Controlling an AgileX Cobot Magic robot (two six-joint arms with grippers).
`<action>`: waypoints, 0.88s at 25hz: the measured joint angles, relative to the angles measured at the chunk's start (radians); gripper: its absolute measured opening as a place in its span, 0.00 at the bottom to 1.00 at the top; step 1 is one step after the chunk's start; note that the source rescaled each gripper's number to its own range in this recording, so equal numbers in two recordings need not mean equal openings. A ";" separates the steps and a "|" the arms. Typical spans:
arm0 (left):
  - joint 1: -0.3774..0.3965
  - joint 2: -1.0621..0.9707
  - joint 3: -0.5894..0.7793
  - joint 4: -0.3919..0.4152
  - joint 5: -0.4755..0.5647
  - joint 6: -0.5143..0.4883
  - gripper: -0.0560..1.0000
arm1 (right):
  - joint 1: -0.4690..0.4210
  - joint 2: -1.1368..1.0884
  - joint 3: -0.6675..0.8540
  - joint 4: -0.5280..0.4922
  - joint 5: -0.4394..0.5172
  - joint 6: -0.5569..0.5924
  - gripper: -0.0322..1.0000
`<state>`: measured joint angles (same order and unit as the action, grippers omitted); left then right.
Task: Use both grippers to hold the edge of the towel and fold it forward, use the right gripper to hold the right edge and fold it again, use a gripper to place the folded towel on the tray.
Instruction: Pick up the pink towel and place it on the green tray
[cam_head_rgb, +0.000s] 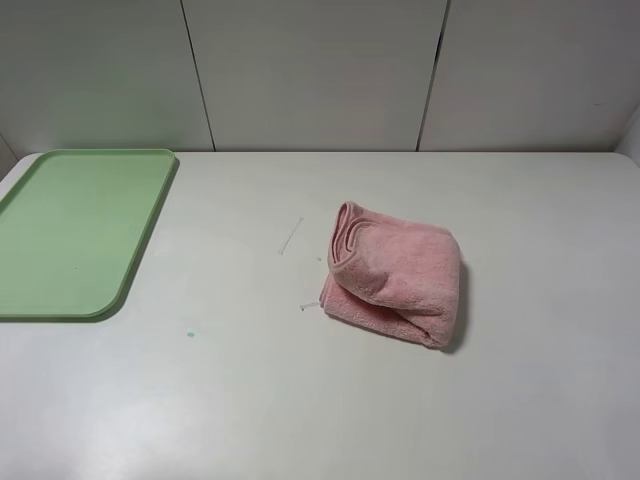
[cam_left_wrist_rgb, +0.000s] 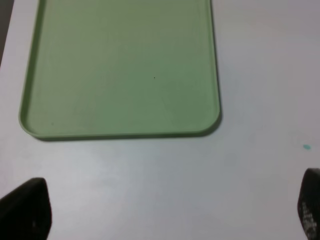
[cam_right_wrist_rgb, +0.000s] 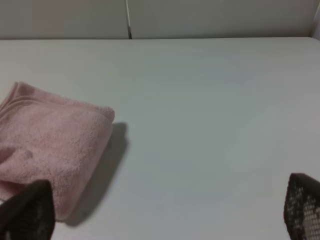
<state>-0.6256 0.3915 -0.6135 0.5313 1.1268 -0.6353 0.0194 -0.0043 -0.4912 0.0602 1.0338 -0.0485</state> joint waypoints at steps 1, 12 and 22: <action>0.000 0.000 0.000 0.000 0.000 0.000 0.99 | 0.000 0.000 0.000 0.000 0.000 0.001 1.00; 0.000 0.000 0.000 0.000 0.000 0.000 0.99 | 0.000 0.000 0.000 0.000 0.000 0.002 1.00; 0.000 0.000 0.000 0.000 -0.077 0.000 0.99 | 0.000 0.000 0.000 0.000 0.000 0.002 1.00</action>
<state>-0.6256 0.3915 -0.6135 0.5313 1.0502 -0.6353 0.0194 -0.0043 -0.4912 0.0602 1.0338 -0.0465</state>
